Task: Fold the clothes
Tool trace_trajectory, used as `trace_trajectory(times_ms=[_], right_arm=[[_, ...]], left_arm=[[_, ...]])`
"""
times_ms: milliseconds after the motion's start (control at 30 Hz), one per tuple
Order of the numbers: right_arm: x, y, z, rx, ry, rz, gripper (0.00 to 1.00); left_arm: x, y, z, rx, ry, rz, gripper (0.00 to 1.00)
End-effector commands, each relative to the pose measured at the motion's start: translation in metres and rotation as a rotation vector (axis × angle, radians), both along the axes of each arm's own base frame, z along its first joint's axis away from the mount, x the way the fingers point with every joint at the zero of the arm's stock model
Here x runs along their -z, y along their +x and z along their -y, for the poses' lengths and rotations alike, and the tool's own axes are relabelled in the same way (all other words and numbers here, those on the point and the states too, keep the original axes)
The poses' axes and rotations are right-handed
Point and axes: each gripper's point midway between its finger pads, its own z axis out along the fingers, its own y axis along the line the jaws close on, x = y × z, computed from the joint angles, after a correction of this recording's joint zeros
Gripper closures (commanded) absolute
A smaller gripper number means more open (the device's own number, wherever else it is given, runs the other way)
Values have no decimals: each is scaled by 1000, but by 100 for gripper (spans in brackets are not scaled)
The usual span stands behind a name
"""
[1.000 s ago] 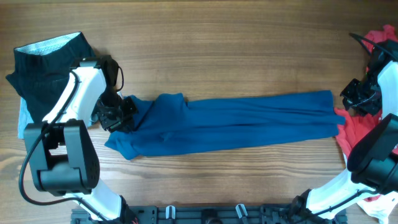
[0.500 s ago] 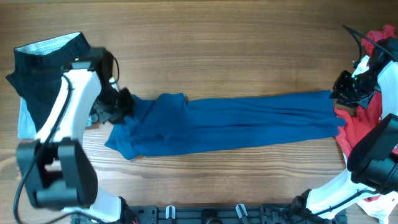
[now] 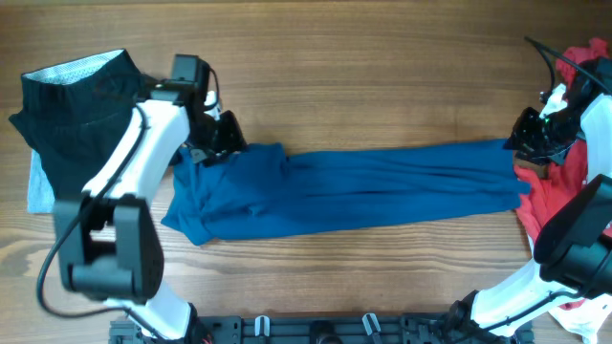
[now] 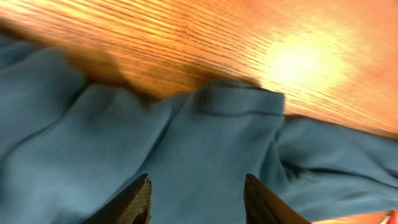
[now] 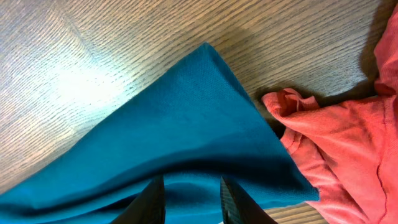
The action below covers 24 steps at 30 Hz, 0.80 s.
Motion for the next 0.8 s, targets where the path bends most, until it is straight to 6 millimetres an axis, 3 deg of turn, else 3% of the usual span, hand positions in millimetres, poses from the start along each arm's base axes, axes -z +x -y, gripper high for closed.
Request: trace_trajectory(times_ms=[0, 200, 367, 400, 467, 533, 767], right_arm=[[-7, 1, -4, -15, 11, 29, 71], [-7, 1, -4, -11, 11, 29, 70], [-7, 2, -3, -11, 9, 33, 70], [-7, 2, -3, -11, 9, 33, 70], [-7, 2, -3, -11, 9, 33, 70], [-7, 2, -3, -11, 9, 33, 70], [-7, 3, -3, -11, 7, 37, 70]], left_arm=[[18, 1, 17, 37, -12, -30, 52], [30, 9, 25, 59, -3, -12, 55], [30, 12, 25, 59, -5, 1, 79], [30, 12, 25, 59, -5, 1, 80], [31, 13, 23, 58, 6, 5, 74], [33, 18, 15, 51, 59, 25, 59], [36, 25, 5, 44, 121, 56, 53]])
